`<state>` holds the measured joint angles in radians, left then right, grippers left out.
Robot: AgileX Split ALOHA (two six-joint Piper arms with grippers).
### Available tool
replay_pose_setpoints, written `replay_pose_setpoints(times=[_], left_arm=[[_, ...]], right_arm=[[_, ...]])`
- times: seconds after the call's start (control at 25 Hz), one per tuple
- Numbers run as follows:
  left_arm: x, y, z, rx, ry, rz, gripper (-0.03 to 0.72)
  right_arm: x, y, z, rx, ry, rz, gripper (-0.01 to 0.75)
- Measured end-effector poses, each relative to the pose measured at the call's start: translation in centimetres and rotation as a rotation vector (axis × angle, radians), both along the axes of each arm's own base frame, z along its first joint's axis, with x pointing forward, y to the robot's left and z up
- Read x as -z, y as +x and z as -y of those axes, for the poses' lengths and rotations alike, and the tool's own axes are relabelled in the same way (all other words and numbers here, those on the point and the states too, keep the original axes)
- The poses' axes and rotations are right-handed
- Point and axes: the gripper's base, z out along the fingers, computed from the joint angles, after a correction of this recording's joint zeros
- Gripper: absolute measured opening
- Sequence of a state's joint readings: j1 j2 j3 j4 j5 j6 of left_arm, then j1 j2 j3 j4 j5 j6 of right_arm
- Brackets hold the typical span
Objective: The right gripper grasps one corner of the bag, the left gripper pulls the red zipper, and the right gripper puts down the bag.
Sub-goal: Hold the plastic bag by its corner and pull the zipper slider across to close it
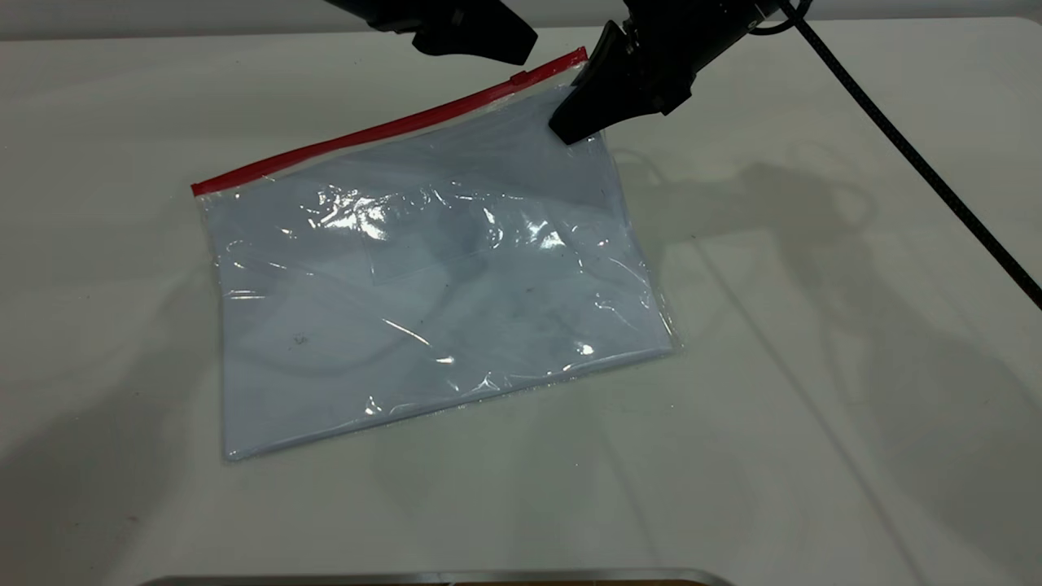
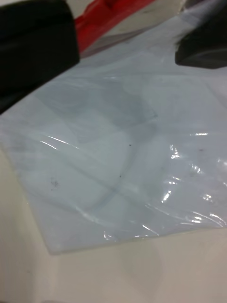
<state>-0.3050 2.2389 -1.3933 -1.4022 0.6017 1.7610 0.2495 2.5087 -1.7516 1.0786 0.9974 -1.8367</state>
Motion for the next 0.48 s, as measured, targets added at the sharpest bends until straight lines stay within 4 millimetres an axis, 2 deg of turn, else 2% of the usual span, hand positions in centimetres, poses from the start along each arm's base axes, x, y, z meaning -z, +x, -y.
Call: replay_pose_setpoints(times=[0.2,0.48], left_arm=[[0.07,-0.06,-0.04,-0.043,-0.010,-0.065,0.540],[0.12,-0.08,-0.05,-0.046,-0.008,-0.074,0.548]], right_arm=[[-0.11,-0.30,-0.08,-0.025,0.015,-0.021,0.033],[-0.22,-0.56,-0.15,-0.046,0.029,-0.040,0.033]])
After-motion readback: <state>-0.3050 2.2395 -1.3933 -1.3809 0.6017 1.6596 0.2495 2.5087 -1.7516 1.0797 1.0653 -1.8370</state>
